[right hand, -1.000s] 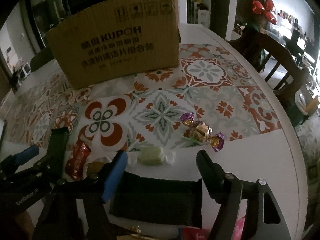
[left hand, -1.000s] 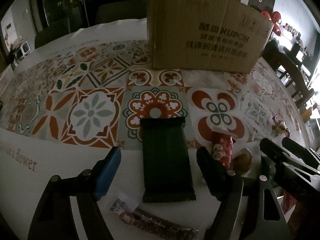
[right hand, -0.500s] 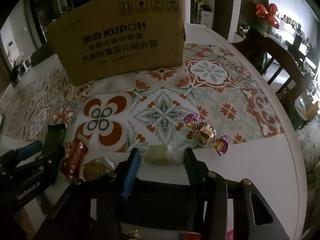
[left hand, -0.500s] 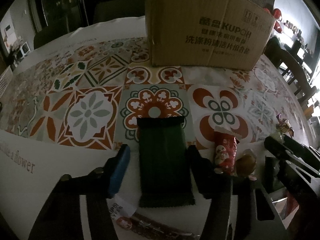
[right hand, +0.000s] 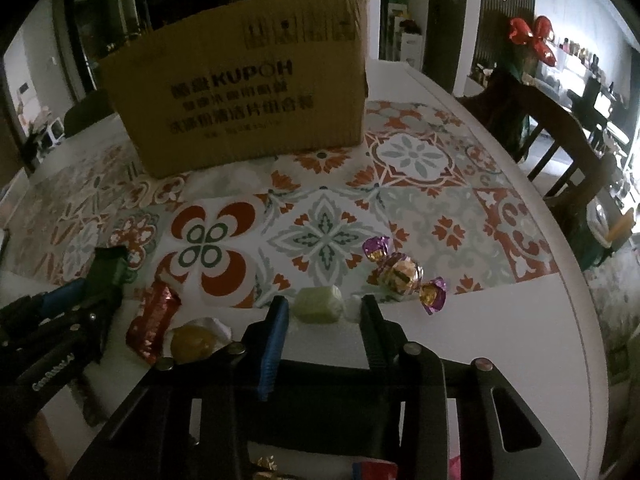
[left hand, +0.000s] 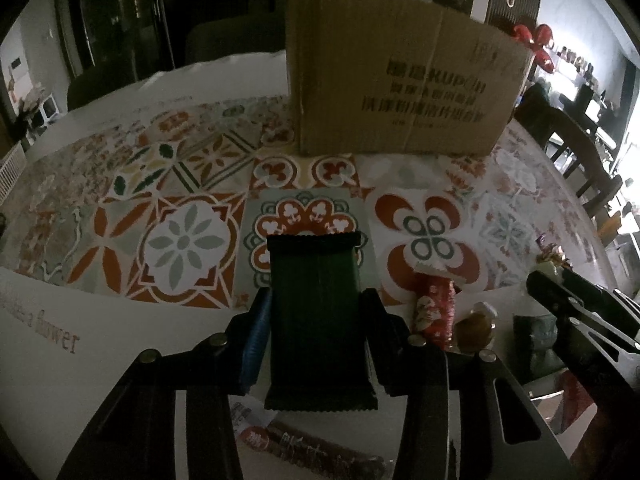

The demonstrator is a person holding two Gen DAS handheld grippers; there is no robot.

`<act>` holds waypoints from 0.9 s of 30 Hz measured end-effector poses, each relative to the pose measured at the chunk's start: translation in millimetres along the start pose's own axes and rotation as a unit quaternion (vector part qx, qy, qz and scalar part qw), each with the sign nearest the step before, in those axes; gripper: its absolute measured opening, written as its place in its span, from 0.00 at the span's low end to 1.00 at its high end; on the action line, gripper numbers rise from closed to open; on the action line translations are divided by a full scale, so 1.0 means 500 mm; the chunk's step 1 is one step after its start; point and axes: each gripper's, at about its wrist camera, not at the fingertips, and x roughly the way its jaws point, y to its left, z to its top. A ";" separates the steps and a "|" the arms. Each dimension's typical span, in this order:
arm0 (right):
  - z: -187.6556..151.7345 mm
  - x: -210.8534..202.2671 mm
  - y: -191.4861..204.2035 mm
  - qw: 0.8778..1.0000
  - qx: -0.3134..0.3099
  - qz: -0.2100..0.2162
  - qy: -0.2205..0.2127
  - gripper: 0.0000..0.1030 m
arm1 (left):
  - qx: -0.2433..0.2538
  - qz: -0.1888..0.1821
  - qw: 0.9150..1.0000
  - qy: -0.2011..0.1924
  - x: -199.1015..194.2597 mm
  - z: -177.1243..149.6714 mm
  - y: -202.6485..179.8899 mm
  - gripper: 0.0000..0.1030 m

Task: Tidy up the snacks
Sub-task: 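Close the right tool on the pale green wrapped candy, then carry the black pouch and green candy over the cardboard box and open both tools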

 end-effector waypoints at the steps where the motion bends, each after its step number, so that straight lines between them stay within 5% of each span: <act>1: 0.002 -0.008 0.000 1.000 0.000 0.001 -0.006 0.36 | 0.002 -0.002 1.000 -0.004 -0.008 0.001 -0.001 0.43; 11: 0.024 -0.088 0.003 0.998 -0.004 0.021 -0.060 0.36 | 0.014 -0.021 0.997 -0.067 -0.102 0.021 -0.011 0.43; 27: 0.115 -0.207 -0.003 0.985 -0.025 0.061 -0.159 0.36 | 0.066 -0.039 0.978 -0.192 -0.234 0.124 -0.049 0.43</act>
